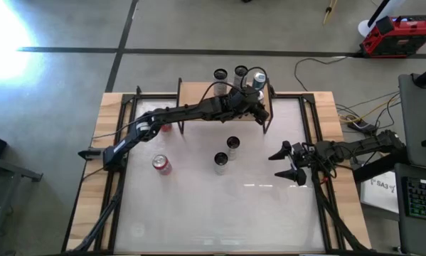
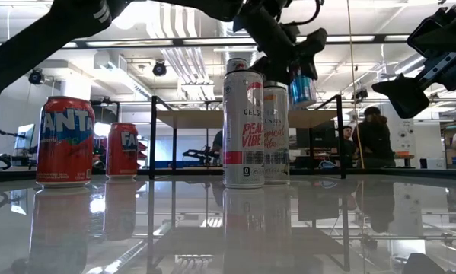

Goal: Place canned beverage on shelf
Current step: Put the blue soda can on the shelf aligned with the other blue soda can

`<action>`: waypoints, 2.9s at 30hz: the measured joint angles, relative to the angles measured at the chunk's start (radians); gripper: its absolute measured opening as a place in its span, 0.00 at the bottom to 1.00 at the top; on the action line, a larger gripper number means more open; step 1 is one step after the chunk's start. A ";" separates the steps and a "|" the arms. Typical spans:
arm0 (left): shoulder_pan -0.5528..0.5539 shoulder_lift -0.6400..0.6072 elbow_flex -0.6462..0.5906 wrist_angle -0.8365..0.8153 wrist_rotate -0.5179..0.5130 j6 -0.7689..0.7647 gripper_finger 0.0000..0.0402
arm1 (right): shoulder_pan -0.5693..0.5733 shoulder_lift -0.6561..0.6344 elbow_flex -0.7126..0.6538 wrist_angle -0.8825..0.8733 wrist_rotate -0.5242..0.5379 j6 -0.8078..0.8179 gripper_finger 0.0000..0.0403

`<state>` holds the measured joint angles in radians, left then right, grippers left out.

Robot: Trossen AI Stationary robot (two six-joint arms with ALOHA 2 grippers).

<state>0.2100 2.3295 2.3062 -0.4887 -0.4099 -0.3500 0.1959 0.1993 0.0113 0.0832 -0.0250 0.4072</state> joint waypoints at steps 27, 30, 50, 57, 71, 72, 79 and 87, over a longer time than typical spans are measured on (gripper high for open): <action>-0.005 0.006 -0.004 0.037 0.030 0.071 0.59 | 0.000 0.000 0.000 0.000 0.000 0.000 0.92; -0.005 0.006 -0.005 0.037 0.031 0.078 0.59 | 0.000 0.000 0.000 0.000 0.000 0.000 0.92; -0.005 0.007 -0.024 0.044 0.036 0.101 0.59 | 0.000 0.000 0.000 0.000 0.000 0.000 0.92; -0.005 0.007 -0.026 0.051 0.037 0.098 0.63 | 0.000 0.000 0.000 0.000 0.000 0.000 0.92; -0.005 0.007 -0.037 0.069 0.036 0.096 0.75 | 0.000 0.000 0.000 0.000 0.000 0.000 0.92; -0.005 0.007 -0.037 0.063 0.036 0.091 0.75 | 0.000 0.000 0.000 0.000 0.000 0.000 0.92; -0.003 0.007 -0.037 -0.002 0.034 0.046 0.76 | 0.000 0.000 0.000 0.000 0.000 0.000 0.92; 0.013 0.007 0.025 -0.225 0.031 -0.058 0.76 | 0.000 0.000 0.000 0.000 0.000 0.000 0.92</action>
<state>0.2231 2.3363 2.3316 -0.7141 -0.3794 -0.4082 0.1956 0.1997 0.0110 0.0831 -0.0251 0.4072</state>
